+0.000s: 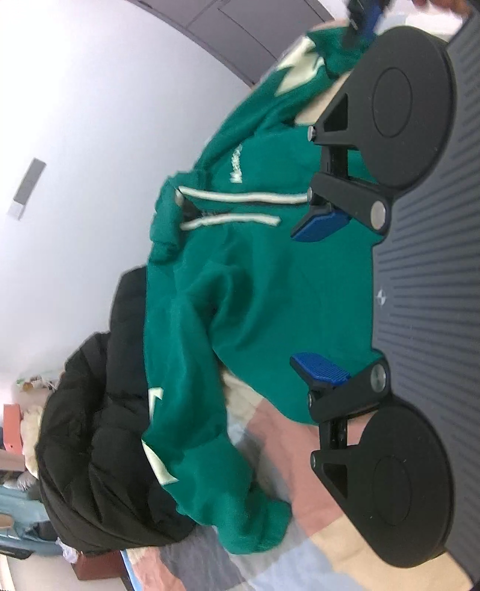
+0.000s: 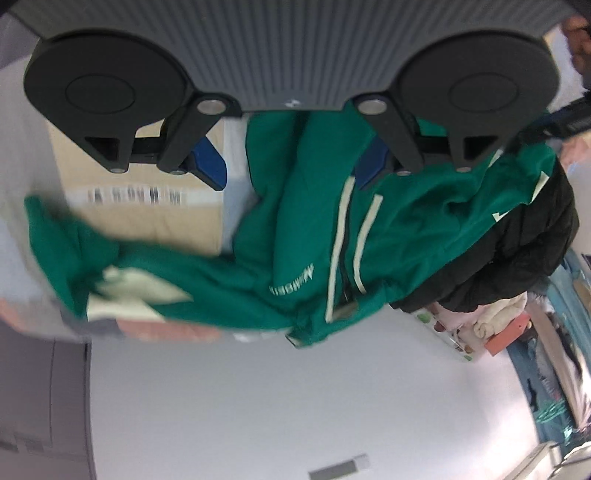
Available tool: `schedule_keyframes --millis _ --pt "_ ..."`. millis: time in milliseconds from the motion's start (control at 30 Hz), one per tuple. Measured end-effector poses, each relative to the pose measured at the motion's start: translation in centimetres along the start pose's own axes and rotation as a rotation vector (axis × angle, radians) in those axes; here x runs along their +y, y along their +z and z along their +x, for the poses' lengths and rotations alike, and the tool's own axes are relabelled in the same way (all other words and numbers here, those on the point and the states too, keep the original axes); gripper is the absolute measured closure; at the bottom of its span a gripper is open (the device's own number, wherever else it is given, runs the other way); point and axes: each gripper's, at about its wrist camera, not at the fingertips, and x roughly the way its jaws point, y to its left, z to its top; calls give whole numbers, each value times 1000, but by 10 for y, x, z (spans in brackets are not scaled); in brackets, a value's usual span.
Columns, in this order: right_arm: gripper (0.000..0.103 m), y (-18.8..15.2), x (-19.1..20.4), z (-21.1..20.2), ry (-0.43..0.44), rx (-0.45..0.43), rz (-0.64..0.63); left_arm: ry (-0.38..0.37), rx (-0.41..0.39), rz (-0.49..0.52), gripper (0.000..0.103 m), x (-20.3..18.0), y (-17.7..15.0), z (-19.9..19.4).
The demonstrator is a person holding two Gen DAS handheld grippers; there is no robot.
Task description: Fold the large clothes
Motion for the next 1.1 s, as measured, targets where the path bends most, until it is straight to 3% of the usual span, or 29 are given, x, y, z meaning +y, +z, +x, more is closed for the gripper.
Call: schedule_keyframes --millis 100,200,333,400,500,600,700,767,900,1000,1100 --pt "25 -23 -21 -1 2 52 37 7 0 -5 31 7 1 6" --pt "25 -34 -33 17 41 100 65 41 38 -92 31 28 -3 30" --pt "25 -54 -41 43 56 140 -7 34 91 -205 31 46 -3 61" --pt "26 -62 -46 58 56 187 -16 80 118 -205 31 47 -6 74" --pt "28 -74 -48 73 152 225 -13 137 174 -216 31 45 -13 93" --pt "36 -84 -49 80 189 201 -30 227 170 -217 31 37 -17 100" --pt "39 -93 -53 92 231 195 -69 283 158 -231 31 31 -15 98" --pt "47 -98 -55 99 273 195 -76 298 151 -269 31 30 -11 97" --pt "75 -92 -62 99 382 156 -96 279 120 -315 31 24 -9 91" --pt "81 -81 -77 85 454 92 -51 232 77 -328 31 26 -16 78" --pt "83 -63 -98 60 417 -63 -19 93 16 -379 31 39 -21 61"
